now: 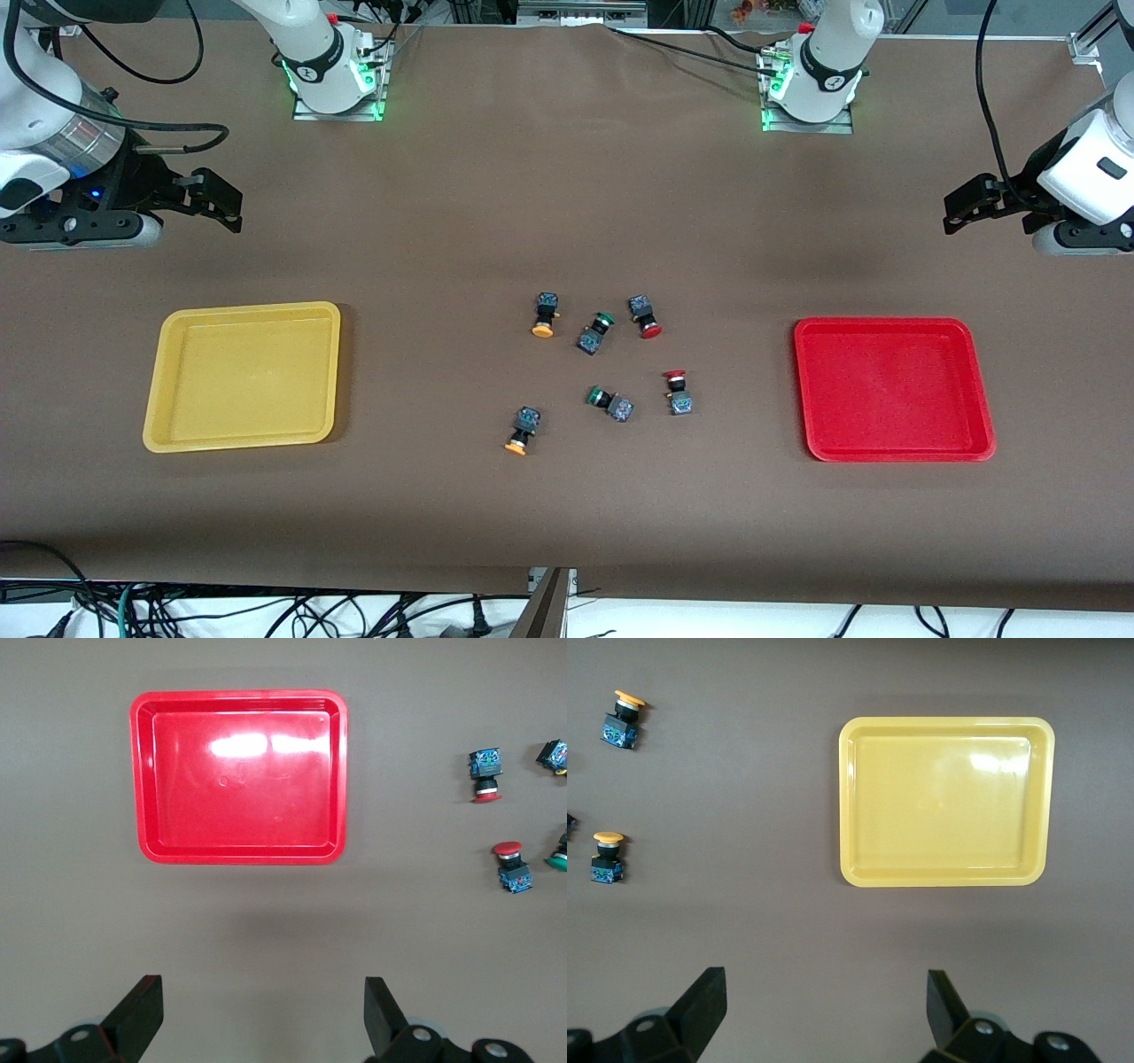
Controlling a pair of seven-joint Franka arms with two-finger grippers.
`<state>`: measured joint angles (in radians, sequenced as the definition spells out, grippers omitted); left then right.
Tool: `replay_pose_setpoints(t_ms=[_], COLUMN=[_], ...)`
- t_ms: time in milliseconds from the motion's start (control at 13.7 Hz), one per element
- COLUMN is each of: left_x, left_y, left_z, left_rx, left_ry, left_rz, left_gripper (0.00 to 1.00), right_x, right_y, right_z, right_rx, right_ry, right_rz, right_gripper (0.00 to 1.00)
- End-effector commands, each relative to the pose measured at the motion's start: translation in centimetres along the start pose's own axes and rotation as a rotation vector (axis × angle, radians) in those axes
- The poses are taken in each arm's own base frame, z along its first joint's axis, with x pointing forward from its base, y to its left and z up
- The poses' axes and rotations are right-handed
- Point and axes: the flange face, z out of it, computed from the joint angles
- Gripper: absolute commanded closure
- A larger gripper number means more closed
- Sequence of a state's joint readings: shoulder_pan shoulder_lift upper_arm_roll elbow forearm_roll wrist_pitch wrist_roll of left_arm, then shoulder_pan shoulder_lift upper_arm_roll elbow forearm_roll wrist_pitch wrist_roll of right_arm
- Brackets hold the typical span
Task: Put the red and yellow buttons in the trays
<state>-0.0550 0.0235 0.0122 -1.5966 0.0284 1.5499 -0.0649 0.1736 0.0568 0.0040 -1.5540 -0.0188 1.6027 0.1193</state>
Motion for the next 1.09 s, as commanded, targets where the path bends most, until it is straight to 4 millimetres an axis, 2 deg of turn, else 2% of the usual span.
replay_pose_setpoints(t_ms=[0, 510, 729, 875, 948, 1021], left_x=[0.2, 0.2, 0.5, 0.5, 0.5, 0.5], left_y=[0.1, 0.0, 0.1, -0.1, 0.0, 0.0], left_z=[-0.6, -0.6, -0.1, 0.0, 0.1, 0.2], left_rx=[-0.012, -0.013, -0.012, -0.014, -0.013, -0.013], left_ry=[-0.007, -0.007, -0.016, -0.018, -0.021, -0.023], left_rz=[0.013, 0.013, 0.013, 0.013, 0.009, 0.003], left_gripper=[0.00, 0.00, 0.00, 0.00, 0.00, 0.00], right_x=[0.2, 0.4, 0.4, 0.6, 0.6, 1.0], right_y=[-0.4, -0.3, -0.5, -0.5, -0.7, -1.2], right_z=[-0.7, -1.0, -2.9, -2.6, -1.8, -0.2], right_rx=[0.002, 0.005, 0.005, 0.010, 0.007, 0.003], right_ry=[0.028, 0.046, 0.083, 0.078, 0.056, 0.024], right_rz=[0.015, 0.003, 0.001, 0.007, -0.005, -0.017], right_gripper=[0.00, 0.00, 0.00, 0.00, 0.00, 0.00])
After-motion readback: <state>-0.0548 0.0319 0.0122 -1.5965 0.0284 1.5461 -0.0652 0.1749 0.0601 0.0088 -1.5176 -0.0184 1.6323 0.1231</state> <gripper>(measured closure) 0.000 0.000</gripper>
